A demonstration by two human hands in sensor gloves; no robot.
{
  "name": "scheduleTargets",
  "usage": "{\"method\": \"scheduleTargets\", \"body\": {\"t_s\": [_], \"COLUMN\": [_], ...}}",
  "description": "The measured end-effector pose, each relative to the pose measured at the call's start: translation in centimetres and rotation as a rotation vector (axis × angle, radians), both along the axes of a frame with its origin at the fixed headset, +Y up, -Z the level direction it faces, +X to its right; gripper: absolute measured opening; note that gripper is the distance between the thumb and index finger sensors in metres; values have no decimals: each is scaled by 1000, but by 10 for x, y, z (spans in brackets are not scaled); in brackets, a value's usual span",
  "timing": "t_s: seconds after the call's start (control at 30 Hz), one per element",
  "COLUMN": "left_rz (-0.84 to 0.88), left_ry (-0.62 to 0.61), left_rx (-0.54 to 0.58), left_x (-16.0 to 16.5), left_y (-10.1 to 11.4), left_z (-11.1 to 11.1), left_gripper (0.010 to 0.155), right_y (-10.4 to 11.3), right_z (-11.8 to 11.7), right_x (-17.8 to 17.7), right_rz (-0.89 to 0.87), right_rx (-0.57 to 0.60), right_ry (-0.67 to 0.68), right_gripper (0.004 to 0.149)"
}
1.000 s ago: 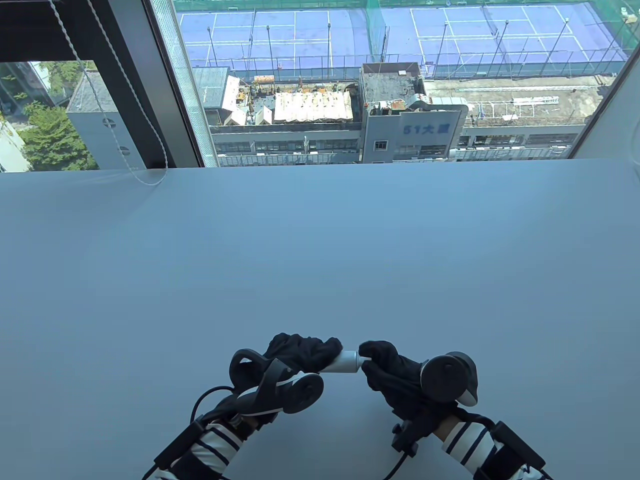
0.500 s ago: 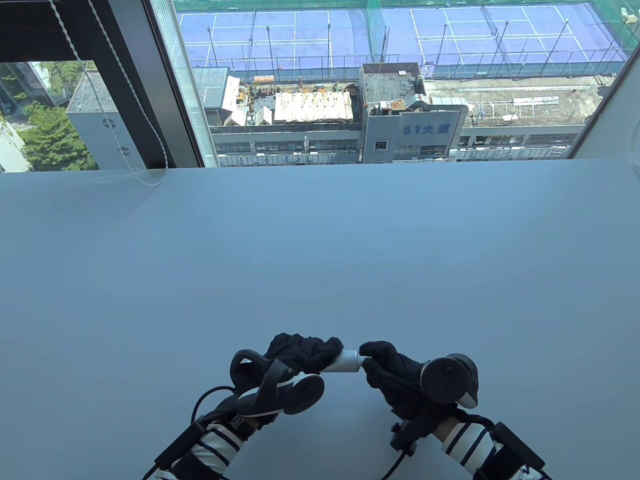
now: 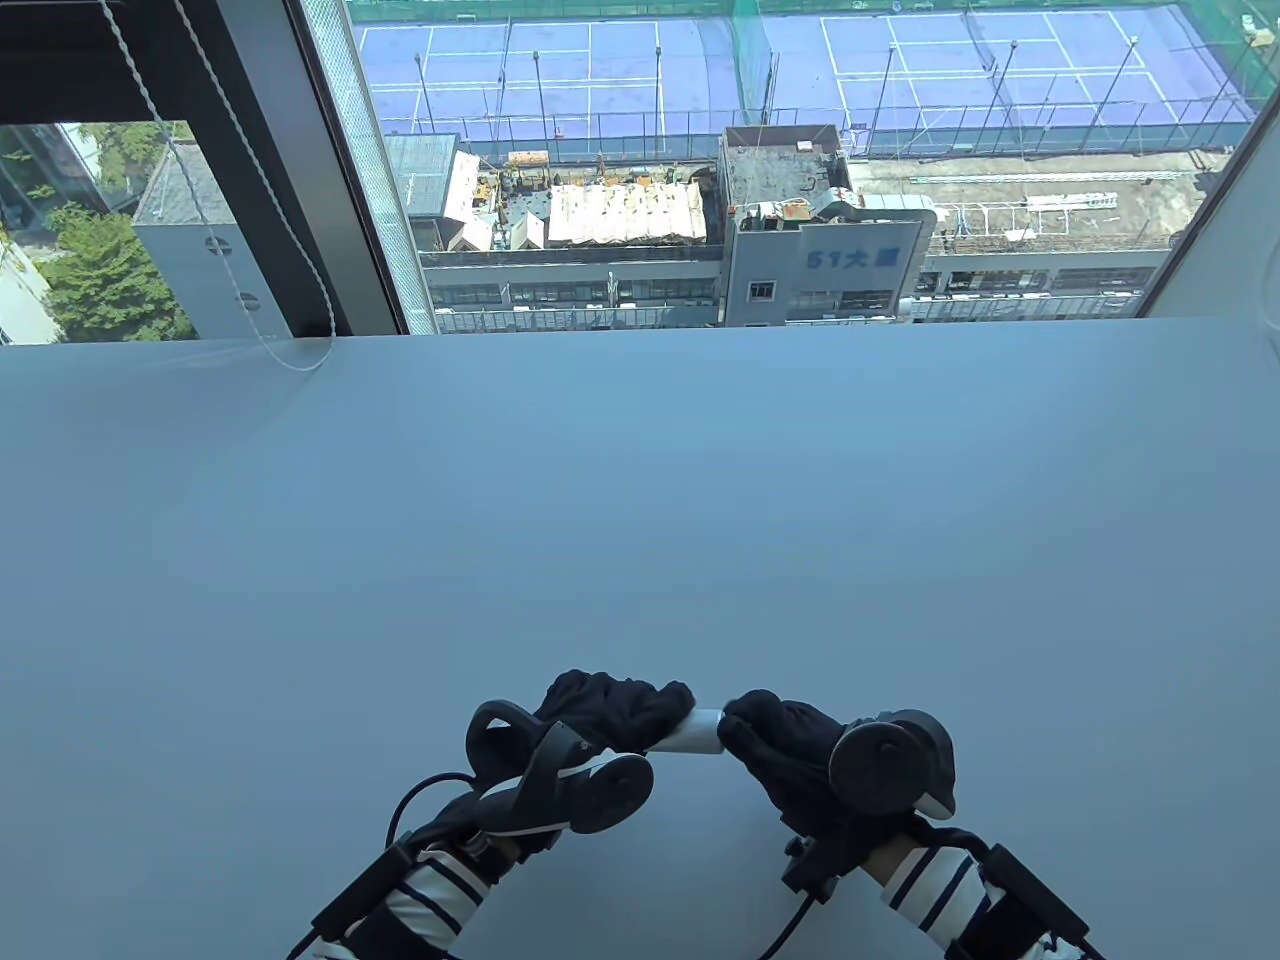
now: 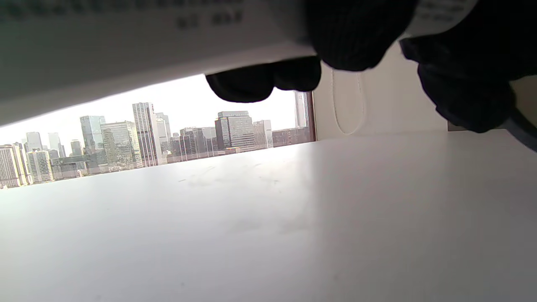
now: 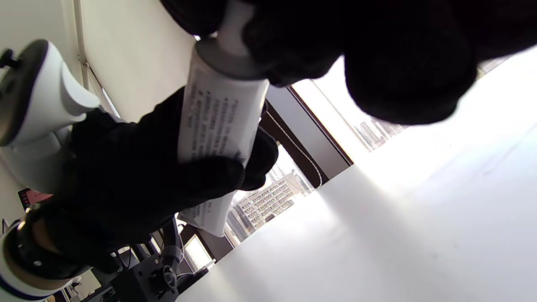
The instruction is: Screw tube cap onto toothpaste tube (Screw with right hand)
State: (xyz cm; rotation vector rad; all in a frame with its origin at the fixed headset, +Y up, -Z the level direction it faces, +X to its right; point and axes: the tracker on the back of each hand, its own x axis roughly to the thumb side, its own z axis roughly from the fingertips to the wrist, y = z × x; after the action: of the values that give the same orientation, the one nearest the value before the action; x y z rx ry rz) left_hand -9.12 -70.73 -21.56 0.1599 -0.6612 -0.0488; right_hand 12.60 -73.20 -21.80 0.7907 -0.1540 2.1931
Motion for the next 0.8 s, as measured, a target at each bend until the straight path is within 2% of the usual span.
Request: {"method": "scheduleTargets", "body": {"t_s": [0.23,0.33,0.43,0.53,0.6,0.67,0.73,0.8], "left_rz": [-70,-26,75,205,315,376,487,518], "left_ry": [21,71,155,276,402,535,644,727], "left_rx": [151,131,39,-123,-356,-609,-801,-943], "left_x": [7,8,7,8,12,16,21,29], "left_y": [3,7,18,29,29,21,5,-11], "left_z": [5,1,-10,-29,-50,-72,-92,-106], "left_gripper": [69,71,68,61,60,58,58,58], "right_y": [4,4,11,19,20,20,17,15], "right_z": [-2,-4,-7,-9,-12,-14,-17,-19], "right_x": [3,8,15,23,29,33,36,38], "right_rz": [-88,-153,-225,-246,-268,-263,-231,-214], "right_rx": [-94,-103,-123,-100,-111,-124,-169,-188], "right_ry": [-67,-68,-73,-119,-152,-166,-181,-190], "right_gripper": [51,53,61,61,61,62,63,63]}}
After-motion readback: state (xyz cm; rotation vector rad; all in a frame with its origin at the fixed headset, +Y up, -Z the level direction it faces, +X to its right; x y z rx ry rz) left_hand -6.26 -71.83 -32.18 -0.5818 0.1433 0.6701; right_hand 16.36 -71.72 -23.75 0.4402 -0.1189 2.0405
